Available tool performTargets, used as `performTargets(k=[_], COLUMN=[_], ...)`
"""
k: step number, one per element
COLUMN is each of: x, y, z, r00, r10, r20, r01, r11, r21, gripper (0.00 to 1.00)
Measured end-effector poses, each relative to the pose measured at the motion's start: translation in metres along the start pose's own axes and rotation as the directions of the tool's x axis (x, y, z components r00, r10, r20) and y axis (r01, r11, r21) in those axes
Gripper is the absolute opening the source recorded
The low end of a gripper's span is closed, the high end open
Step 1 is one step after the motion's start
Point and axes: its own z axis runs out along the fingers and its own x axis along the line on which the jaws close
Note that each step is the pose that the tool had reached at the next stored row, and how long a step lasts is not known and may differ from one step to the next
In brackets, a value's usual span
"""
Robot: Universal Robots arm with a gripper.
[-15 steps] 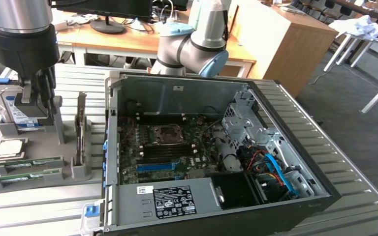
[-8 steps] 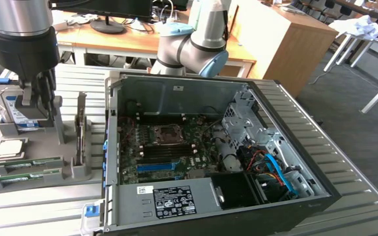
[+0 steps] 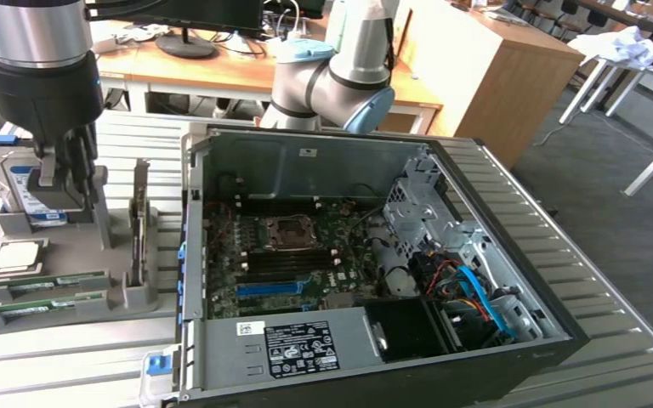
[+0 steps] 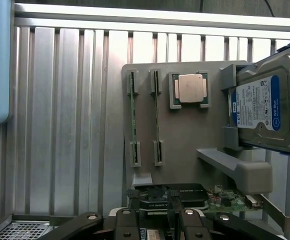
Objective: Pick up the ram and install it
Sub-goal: 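Pick up the ram and move it above insertion slot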
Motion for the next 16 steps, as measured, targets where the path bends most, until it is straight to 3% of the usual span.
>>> performTargets(k=[16], x=[0.0021], y=[0.0002], z=[0.0084], r00=[1.0], r10=[0.0], r20=[0.0], r01=[0.0], r11=[1.0], r21=[0.0], gripper=[0.36])
